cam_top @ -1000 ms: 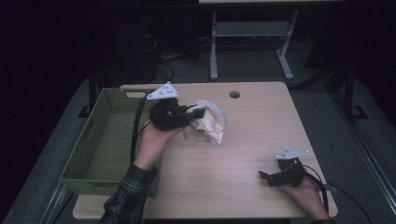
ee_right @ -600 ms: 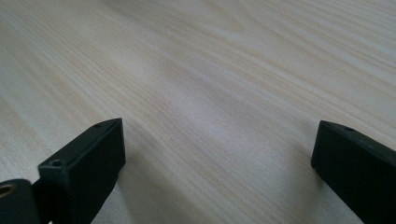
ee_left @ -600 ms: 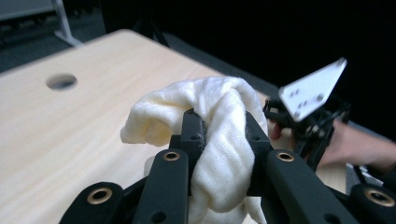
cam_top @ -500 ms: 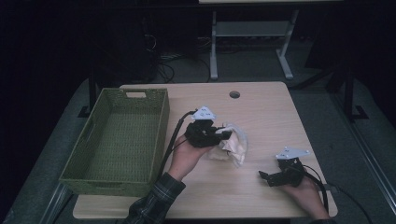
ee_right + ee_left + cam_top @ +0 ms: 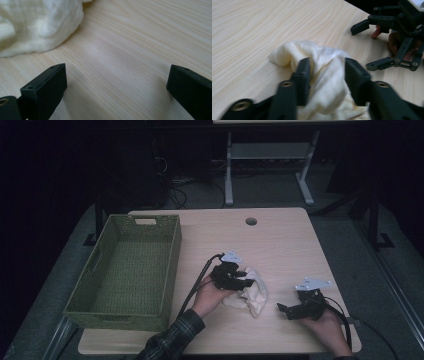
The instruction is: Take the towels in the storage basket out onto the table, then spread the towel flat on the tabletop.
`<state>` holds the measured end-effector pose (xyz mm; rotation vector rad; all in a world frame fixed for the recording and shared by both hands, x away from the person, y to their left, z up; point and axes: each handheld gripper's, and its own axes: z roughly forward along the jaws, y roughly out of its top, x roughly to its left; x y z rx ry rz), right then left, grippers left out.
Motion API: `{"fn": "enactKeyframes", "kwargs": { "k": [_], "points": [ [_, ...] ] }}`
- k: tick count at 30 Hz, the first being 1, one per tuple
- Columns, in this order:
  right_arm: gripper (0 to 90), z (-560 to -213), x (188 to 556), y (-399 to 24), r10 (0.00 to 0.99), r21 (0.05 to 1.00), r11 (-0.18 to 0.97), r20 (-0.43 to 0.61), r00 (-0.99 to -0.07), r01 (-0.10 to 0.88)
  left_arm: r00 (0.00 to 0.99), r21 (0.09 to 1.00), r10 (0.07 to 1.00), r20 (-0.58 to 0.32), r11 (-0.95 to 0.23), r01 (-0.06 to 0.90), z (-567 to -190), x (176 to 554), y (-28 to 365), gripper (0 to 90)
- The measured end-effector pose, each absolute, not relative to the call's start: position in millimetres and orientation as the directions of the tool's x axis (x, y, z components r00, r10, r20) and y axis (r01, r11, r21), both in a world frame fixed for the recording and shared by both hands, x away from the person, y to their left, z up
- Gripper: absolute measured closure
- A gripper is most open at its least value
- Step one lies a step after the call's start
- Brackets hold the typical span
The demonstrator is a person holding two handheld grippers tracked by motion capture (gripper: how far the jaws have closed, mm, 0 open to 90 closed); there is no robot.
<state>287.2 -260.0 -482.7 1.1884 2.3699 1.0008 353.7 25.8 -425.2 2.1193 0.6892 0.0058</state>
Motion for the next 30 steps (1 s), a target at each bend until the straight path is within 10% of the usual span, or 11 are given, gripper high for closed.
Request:
{"fn": "enactKeyframes", "kwargs": {
  "k": [6,30],
  "points": [
    [2.6,-482,287,-259,0.794,0.699,0.414,0.036,-0.607,0.583,0.843,0.788,0.493,-0.216,-0.422,0.448,-411,348,46,38.7],
    [53.1,-450,277,-225,0.635,0.766,0.400,0.163,-0.755,0.502,0.841,0.750,0.520,-0.147,-0.496,0.438,-438,302,70,50.1]
  ]
}}
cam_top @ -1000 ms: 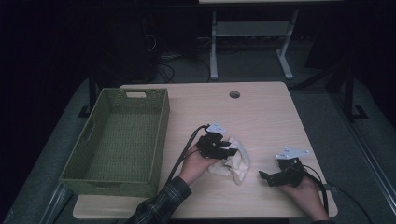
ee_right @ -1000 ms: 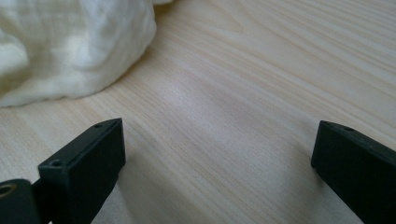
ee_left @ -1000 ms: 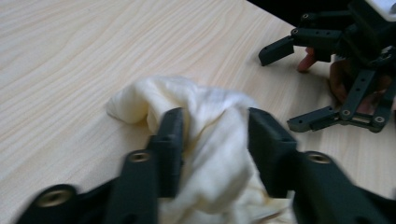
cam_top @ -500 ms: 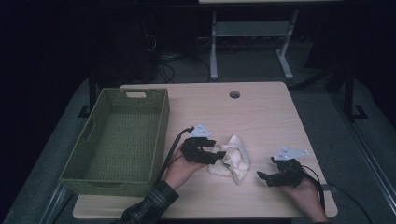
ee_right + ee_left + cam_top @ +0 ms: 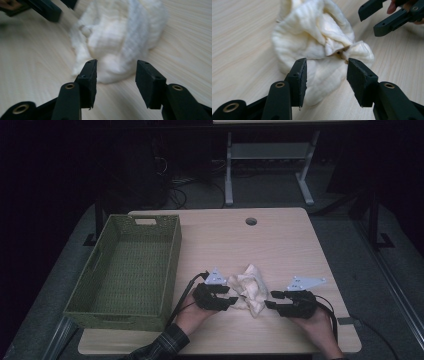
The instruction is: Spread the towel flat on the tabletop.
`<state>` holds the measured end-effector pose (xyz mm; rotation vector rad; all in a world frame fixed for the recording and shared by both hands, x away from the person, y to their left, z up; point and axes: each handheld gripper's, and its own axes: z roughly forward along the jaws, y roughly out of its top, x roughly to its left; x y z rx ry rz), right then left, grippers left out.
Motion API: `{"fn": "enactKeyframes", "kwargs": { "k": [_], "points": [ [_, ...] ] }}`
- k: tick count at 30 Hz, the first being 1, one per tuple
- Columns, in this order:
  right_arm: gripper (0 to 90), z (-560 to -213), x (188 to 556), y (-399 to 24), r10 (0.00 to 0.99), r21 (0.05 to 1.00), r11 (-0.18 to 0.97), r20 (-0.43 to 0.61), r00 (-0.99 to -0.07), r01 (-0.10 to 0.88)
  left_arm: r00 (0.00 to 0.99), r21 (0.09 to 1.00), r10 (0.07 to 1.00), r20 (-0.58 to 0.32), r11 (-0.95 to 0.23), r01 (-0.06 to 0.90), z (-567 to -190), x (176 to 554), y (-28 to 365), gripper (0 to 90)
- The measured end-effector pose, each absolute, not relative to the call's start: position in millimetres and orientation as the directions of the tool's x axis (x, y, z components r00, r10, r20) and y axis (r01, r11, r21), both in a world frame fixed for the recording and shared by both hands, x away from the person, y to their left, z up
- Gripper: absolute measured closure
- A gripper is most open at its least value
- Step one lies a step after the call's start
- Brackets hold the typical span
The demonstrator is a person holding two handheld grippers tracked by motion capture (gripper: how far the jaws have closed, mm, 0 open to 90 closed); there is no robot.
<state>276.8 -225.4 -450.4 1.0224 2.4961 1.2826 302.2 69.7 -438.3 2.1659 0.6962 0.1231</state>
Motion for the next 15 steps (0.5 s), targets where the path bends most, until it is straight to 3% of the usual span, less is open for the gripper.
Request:
{"fn": "enactKeyframes", "kwargs": {
  "k": [9,11,12,13,14,15],
  "points": [
    [58.3,-453,278,-197,0.568,0.749,0.453,0.176,-0.804,0.484,0.867,0.725,0.481,-0.131,-0.549,0.415,-451,301,60,50.0],
    [62.7,-455,279,-193,0.564,0.740,0.464,0.177,-0.807,0.487,0.869,0.723,0.477,-0.135,-0.552,0.415,-453,301,59,49.4],
    [72.5,-457,279,-193,0.564,0.729,0.477,0.175,-0.807,0.492,0.872,0.720,0.472,-0.127,-0.561,0.409,-454,301,57,48.4],
    [72.5,-457,279,-193,0.564,0.729,0.477,0.175,-0.807,0.492,0.872,0.720,0.472,-0.127,-0.561,0.409,-454,301,57,48.0],
    [80.7,-457,279,-197,0.569,0.729,0.478,0.168,-0.805,0.490,0.873,0.722,0.470,-0.129,-0.559,0.407,-454,301,56,47.7],
    [82.8,-456,279,-200,0.572,0.730,0.479,0.161,-0.804,0.487,0.874,0.726,0.468,-0.132,-0.555,0.407,-455,300,53,47.3]
  ]
}}
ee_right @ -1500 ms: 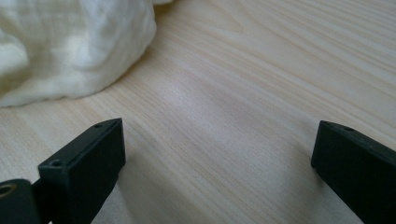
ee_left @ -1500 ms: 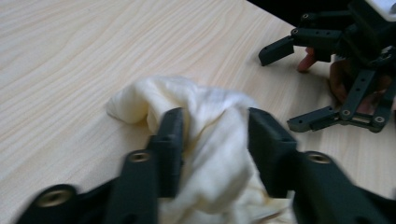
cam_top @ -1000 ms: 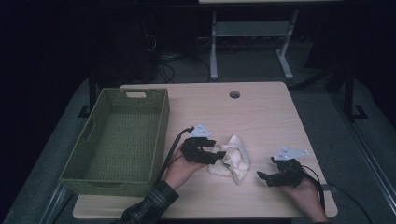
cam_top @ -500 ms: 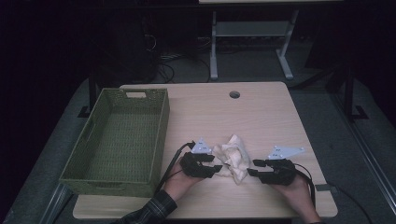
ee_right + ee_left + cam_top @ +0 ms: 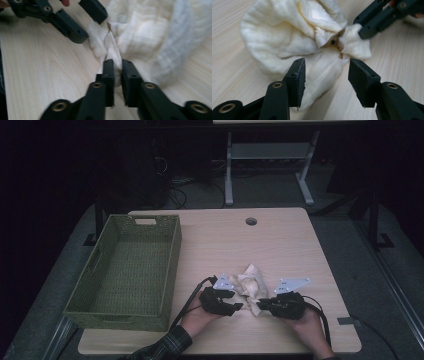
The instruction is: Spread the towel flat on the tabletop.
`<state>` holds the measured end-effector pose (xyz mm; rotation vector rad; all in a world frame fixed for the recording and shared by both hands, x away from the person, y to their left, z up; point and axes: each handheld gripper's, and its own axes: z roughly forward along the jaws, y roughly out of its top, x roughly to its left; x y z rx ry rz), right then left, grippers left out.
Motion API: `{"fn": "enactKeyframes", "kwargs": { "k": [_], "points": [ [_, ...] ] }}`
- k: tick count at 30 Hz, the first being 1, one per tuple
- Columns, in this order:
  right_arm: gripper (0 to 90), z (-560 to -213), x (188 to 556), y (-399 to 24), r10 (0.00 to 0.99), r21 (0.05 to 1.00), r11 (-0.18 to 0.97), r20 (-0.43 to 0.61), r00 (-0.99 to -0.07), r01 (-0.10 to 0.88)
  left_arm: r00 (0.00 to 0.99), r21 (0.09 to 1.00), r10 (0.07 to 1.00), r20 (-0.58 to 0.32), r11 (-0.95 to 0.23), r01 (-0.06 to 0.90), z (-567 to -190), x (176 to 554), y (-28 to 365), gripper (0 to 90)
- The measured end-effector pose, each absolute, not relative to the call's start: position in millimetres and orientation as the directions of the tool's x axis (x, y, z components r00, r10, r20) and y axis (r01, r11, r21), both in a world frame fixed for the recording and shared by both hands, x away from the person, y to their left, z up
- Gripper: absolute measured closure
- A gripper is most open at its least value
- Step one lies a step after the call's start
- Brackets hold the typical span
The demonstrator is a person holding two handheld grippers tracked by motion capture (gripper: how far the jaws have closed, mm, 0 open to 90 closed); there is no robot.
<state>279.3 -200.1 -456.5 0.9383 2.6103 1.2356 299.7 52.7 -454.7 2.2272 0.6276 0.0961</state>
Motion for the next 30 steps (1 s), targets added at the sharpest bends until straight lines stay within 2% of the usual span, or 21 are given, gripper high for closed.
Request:
{"fn": "enactKeyframes", "kwargs": {
  "k": [12,18,22,23,25,26,27,30],
  "points": [
    [83.6,-450,281,-236,0.657,0.757,0.398,0.158,-0.737,0.517,0.894,0.725,0.441,-0.086,-0.587,0.360,-458,300,34,45.1],
    [83.7,-448,283,-248,0.704,0.766,0.386,0.116,-0.700,0.514,0.891,0.695,0.450,-0.055,-0.624,0.358,-463,302,29,45.4],
    [83.9,-447,284,-258,0.728,0.774,0.364,0.110,-0.676,0.518,0.887,0.687,0.460,-0.042,-0.631,0.359,-465,303,30,54.7],
    [83.9,-447,284,-259,0.732,0.775,0.362,0.108,-0.673,0.518,0.886,0.685,0.462,-0.031,-0.636,0.355,-464,303,30,54.7],
    [84.0,-446,284,-262,0.737,0.777,0.358,0.105,-0.667,0.518,0.881,0.683,0.471,-0.041,-0.631,0.368,-464,305,32,65.4],
    [84.0,-446,284,-263,0.744,0.779,0.354,0.101,-0.660,0.518,0.880,0.683,0.473,-0.052,-0.626,0.377,-462,307,34,74.8],
    [84.0,-446,284,-263,0.744,0.779,0.354,0.101,-0.660,0.518,0.880,0.683,0.473,-0.052,-0.626,0.377,-462,307,34,77.9],
    [84.0,-442,284,-269,0.755,0.785,0.353,0.083,-0.651,0.509,0.876,0.707,0.479,-0.062,-0.598,0.377,-452,309,41,80.4]
  ]
}}
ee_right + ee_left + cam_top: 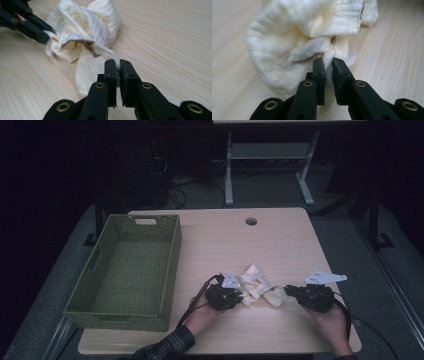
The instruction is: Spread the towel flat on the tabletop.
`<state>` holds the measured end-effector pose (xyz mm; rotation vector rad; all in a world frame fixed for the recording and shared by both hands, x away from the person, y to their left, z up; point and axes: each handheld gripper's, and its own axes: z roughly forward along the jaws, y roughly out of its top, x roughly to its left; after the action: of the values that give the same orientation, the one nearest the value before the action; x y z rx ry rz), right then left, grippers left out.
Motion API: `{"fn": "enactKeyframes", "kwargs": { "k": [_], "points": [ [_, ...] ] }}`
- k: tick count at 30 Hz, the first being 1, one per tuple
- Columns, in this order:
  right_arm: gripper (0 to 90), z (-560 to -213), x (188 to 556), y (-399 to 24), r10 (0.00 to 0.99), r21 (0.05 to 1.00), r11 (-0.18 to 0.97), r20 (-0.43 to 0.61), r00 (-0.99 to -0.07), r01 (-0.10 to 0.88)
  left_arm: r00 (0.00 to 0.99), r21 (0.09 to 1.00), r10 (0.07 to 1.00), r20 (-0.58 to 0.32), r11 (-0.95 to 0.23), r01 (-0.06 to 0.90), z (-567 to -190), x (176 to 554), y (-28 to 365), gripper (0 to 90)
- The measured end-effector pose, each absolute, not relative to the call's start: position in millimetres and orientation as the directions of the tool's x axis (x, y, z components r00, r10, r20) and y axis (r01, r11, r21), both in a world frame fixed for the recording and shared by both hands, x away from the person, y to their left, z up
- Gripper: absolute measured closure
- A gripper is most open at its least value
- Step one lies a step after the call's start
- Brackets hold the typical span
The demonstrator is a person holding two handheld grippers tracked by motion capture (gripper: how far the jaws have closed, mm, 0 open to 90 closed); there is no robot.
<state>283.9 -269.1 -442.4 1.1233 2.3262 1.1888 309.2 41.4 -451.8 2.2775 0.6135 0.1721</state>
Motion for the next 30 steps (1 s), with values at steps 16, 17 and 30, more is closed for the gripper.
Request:
{"fn": "enactKeyframes", "kwargs": {
  "k": [16,17,30],
  "points": [
    [85.0,-428,290,-314,0.846,0.824,0.271,0.042,-0.531,0.498,0.787,0.800,0.612,-0.075,-0.434,0.414,-417,322,88,81.4],
    [85.0,-427,290,-316,0.848,0.828,0.265,0.044,-0.527,0.495,0.781,0.799,0.621,-0.064,-0.437,0.413,-416,322,89,81.3],
    [84.9,-429,289,-314,0.851,0.817,0.280,0.031,-0.524,0.504,0.803,0.765,0.594,-0.052,-0.493,0.414,-426,316,85,64.3]
  ]
}}
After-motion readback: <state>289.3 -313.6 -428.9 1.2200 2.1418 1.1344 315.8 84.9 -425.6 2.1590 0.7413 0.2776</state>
